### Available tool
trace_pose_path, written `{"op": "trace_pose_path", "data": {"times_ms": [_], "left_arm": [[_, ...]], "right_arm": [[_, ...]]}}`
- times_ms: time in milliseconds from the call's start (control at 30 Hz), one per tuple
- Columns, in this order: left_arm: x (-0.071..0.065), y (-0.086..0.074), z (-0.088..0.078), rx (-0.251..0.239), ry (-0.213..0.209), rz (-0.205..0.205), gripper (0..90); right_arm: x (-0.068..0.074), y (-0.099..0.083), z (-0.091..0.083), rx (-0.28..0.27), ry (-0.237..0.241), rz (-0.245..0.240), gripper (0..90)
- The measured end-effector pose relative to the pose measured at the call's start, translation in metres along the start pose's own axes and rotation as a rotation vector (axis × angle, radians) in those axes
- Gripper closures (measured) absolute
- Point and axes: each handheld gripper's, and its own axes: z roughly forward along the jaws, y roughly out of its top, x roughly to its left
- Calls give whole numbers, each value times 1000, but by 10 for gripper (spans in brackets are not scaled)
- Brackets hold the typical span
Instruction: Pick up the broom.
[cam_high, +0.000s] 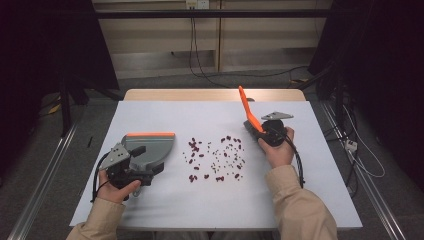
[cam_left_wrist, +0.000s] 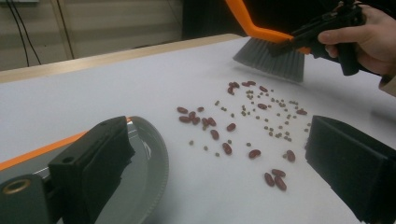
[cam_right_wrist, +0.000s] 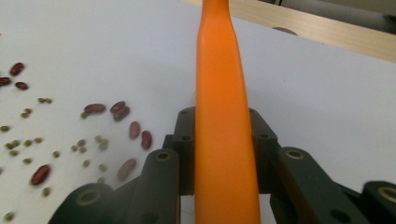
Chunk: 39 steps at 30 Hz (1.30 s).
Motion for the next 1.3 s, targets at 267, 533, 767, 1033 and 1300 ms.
{"op": "trace_pose_path", "data": {"times_ms": [267,533,767,1033,1300], "left_arm": [[2,0,0,-2,9,-7,65],[2,0,0,0,12,-4,65],[1,0,-1,-3,12,-4,65],[0,0,-1,-3,8,3,66],[0,0,0,0,5,7,65]], "right_arm": [[10,15,24,11,23,-148,712],[30,13,29,45,94,-244,707],[40,6,19,49,147,-320,705],[51,-2,7,52,175,-344,704],[59,-7,-1,58,201,-369,704]]}}
